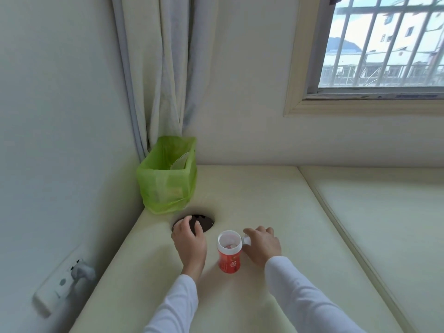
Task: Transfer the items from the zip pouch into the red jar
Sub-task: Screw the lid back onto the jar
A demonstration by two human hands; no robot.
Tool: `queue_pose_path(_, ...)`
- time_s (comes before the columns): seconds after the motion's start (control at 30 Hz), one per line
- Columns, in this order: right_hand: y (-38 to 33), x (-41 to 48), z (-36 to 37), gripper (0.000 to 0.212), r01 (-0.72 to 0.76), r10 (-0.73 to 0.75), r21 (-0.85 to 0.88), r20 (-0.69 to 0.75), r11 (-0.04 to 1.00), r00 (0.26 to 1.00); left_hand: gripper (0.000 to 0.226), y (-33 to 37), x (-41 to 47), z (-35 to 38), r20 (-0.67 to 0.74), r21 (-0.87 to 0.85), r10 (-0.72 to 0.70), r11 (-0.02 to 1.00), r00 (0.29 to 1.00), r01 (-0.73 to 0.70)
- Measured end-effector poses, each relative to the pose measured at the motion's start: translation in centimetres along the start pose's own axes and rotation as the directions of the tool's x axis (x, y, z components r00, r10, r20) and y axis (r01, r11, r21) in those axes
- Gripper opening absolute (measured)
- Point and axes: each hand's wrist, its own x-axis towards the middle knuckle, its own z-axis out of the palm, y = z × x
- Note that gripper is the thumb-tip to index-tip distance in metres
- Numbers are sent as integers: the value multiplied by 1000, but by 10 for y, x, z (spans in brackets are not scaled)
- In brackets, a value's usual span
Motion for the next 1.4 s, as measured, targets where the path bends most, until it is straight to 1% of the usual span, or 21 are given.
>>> queue_pose_path(0.07,1,-1,0,48,3,-2,33,-16,999,1000,32,-2,-4,0,16,5,0,1000,1000,0)
queue_pose_path(0.13,2,-2,-2,49,-16,22,126,-47,992,999,32,-4,-8,0,28,12,5,1000,1000,-6)
queue_pose_path(0.2,3,-4,-6,51,-64,96,289,-101,955,990,32,-6,-11,-1,36,21,10,1000,999,-11)
queue_pose_path(0.3,1,-7,-12,48,-85,213,523,-190,848,958,32,-7,-15,-3,48,27,3,1000,999,-5)
queue_pose_path(0.37,-2,-10,-16,41,-54,255,627,-234,777,938,32,-7,-18,-4,53,28,-1,1000,999,-1)
queue_pose_path(0.47,-6,-15,-22,32,4,268,711,-271,704,924,32,-5,-21,-6,55,28,-4,1000,998,2)
queue_pose_path(0.63,-15,-28,-24,19,176,194,781,-356,600,914,33,-3,-24,-8,61,24,-15,1000,998,14)
queue_pose_path(0.73,-21,-37,-21,16,261,74,743,-385,616,920,33,-2,-27,-10,70,15,-18,1000,997,17)
queue_pose_path(0.9,-29,-47,-12,13,380,-149,587,-404,715,903,33,-1,-30,-11,66,-13,-19,1000,998,20)
queue_pose_path(0.93,-29,-47,-11,14,405,-192,538,-409,739,892,33,0,-30,-12,64,-14,-23,1000,998,24)
queue_pose_path(1.0,-29,-48,-7,27,457,-284,427,-410,780,867,32,-1,-30,-12,58,-11,-17,1000,998,18)
queue_pose_path(1.07,-28,-49,-5,34,487,-348,330,-398,809,849,30,-2,-30,-13,52,0,5,1000,999,-5)
queue_pose_path(1.17,-26,-50,-1,38,491,-374,248,-397,835,838,28,-3,-29,-14,44,20,25,999,999,-26)
queue_pose_path(1.23,-26,-51,0,44,503,-391,214,-409,838,825,28,-4,-30,-14,49,33,29,999,998,-30)
queue_pose_path(1.4,-23,-53,7,32,514,-412,136,-445,847,795,29,-10,-31,-14,95,101,28,994,995,-37)
